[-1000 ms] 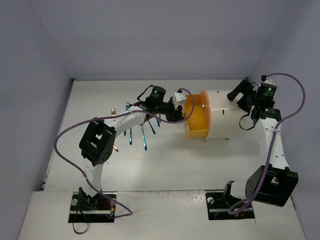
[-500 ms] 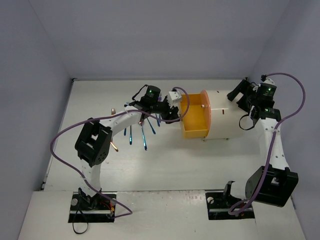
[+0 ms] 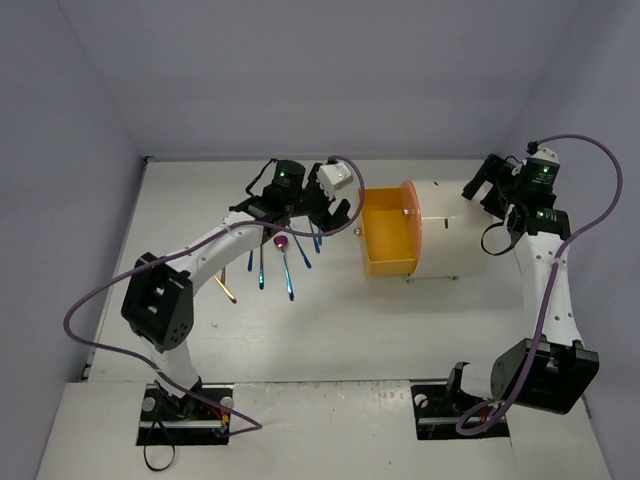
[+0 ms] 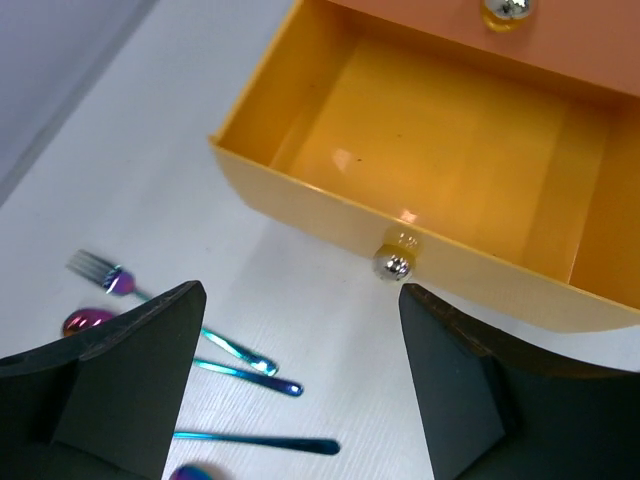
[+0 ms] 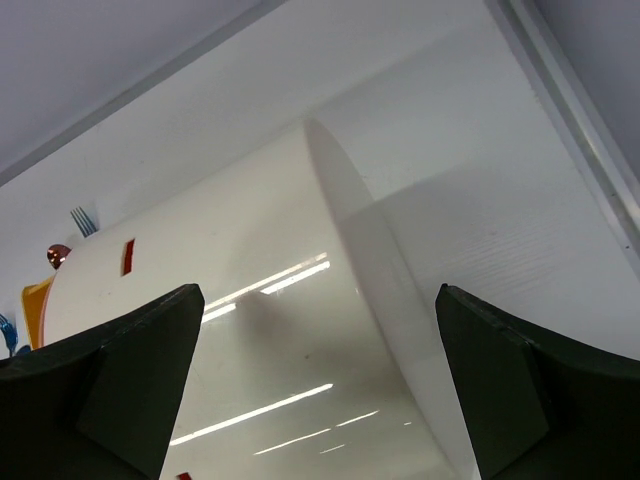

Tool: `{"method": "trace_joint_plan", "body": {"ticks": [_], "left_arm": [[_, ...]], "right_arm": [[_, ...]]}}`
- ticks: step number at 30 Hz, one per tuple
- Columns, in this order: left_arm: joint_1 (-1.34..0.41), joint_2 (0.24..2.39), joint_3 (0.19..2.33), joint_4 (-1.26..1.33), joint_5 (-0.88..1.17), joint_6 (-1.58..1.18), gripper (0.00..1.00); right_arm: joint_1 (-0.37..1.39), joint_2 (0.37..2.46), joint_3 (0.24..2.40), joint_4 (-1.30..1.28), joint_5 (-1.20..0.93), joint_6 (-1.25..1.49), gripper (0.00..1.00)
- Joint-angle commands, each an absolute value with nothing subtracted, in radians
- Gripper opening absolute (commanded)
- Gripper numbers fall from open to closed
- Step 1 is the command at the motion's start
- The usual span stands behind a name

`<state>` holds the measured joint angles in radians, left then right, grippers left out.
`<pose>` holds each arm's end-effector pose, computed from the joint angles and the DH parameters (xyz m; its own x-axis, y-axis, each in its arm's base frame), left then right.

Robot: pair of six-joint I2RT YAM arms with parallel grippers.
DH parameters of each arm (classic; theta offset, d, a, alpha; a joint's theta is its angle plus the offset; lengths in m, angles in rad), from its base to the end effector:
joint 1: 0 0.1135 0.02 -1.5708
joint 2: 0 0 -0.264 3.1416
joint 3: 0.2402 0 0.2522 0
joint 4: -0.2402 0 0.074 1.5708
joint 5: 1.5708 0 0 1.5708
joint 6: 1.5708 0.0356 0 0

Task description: Sort the eating utensils into containers

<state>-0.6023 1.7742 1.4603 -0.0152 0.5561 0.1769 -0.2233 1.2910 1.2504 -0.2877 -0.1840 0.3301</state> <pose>0.3383 -0.2554 0.3198 -0.1050 0.2536 -0.9616 0.9258 0.3781 -0.0014 0.2915 -0.0595 0.3821 -0.2816 0.3907 -0.8764 0.1481 0.9201 0.3626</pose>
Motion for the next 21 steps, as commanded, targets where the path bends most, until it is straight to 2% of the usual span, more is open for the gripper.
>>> {"method": "trace_joint_plan", "body": {"ticks": [1,7,11,15,21], "left_arm": [[-0.597,1.576,1.417,-0.061,0.254,0.005,0.76],[-0.601,1.339,1.289,-0.272,-0.230,-0.252,0.76],[-0.581,1.250,1.208,-0.493,-0.434,-0.477,0.76],[-0.465,1.221,1.104,-0.585,-0.415,-0.618,0.75],[-0.247,1.211,0.978,-0.512,-0.397,-0.710,0.75]], "right_arm": [[-0.183,1.269,1.374,-0.306,-0.079,0.248,1.00],[-0.135,1.244,1.422,-0.328,-0.003,0.204,1.00],[-0.115,1.216,1.435,-0.335,0.040,0.196,1.00],[-0.091,1.179,1.411,-0.340,0.043,0.210,1.00],[-0.060,1.108,1.346,-0.341,0.025,0.227,1.00]]}}
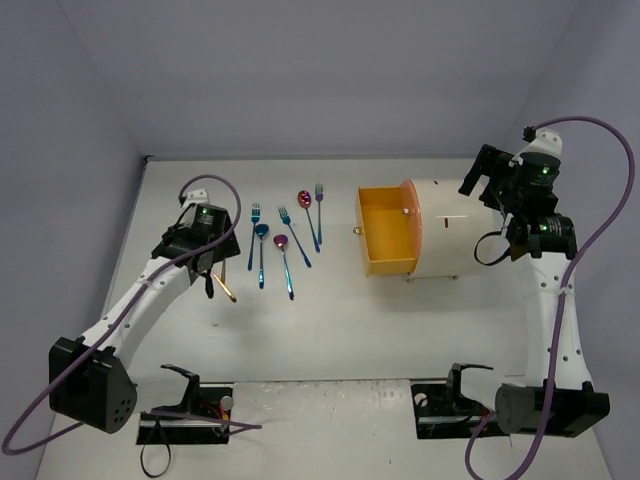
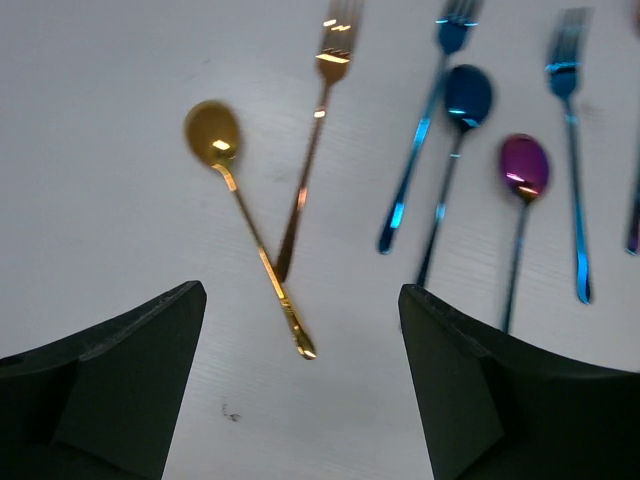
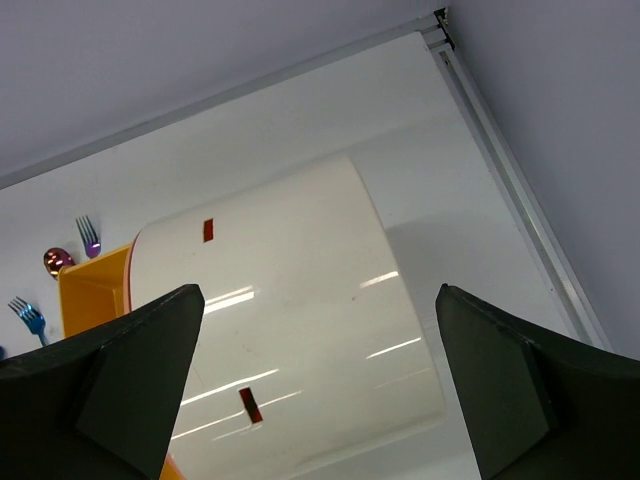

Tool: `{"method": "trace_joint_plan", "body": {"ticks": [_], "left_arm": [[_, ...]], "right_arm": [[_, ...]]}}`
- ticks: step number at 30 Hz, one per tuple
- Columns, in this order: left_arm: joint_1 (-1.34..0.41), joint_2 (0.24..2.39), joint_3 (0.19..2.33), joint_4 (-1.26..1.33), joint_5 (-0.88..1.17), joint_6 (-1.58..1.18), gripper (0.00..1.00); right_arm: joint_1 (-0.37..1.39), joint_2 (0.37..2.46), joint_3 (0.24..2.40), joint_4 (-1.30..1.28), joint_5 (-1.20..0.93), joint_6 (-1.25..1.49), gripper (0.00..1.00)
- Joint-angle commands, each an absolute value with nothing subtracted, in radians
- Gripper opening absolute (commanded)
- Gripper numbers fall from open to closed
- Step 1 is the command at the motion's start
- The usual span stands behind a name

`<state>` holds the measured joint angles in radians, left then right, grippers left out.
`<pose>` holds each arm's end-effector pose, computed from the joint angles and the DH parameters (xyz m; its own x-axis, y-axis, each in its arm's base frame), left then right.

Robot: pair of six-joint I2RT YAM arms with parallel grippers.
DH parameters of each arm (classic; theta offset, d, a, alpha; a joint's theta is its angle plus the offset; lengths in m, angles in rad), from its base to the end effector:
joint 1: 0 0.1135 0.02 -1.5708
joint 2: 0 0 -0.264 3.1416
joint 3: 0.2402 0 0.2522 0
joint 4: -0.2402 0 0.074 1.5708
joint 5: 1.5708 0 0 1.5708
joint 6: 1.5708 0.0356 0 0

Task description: Sort the eating utensils into containers

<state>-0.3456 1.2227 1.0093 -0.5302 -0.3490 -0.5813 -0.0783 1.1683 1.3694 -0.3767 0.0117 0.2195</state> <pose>0.2498 -0.0770 0.2957 -0.5771 -0.3407 -0.7423 -0.2816 0.9361 -0.2107 0.2517 -0.0202 0.4450 -0.1504 0.2302 -0.9614 0.1255 0.9691 0.2124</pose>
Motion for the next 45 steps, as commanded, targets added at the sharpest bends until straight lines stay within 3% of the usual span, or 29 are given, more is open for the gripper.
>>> {"method": "trace_joint_plan", "body": {"ticks": [1,6,15,25,31,41,45], "left_arm": [[-0.227,1.222,0.967,-0.502,-0.401,-0.726,0.75],[-0.118,1.346,0.962,-0.435,-0.382,-0.765,0.74],[-0.074,1.552,1.047,-0.397,-0.349,-0.845,0.62],[-0.077,1.610,1.027,-0.356,-0.294,-0.890,0.59],[-0.079,1.648,1.011,-0.357,-0.286,-0.920,0.51],[-0.081,1.646,1.011,-0.379,-0.304,-0.893,0.11],[-0.083,1.634,1.015,-0.380,-0.296,-0.867,0.00]], "right_arm": [[-0.057,1.102,1.336,-0.341,0.025,0.227,1.00],[-0.028,1.075,1.309,-0.342,0.034,0.222,1.00],[0.023,1.021,1.251,-0.344,0.072,0.198,1.00],[0.080,0.996,1.230,-0.350,0.154,0.164,1.00],[0.091,0.996,1.222,-0.350,0.166,0.166,1.00],[0.097,0.992,1.209,-0.350,0.178,0.161,1.00],[0.098,0.990,1.203,-0.350,0.178,0.163,1.00]]}}
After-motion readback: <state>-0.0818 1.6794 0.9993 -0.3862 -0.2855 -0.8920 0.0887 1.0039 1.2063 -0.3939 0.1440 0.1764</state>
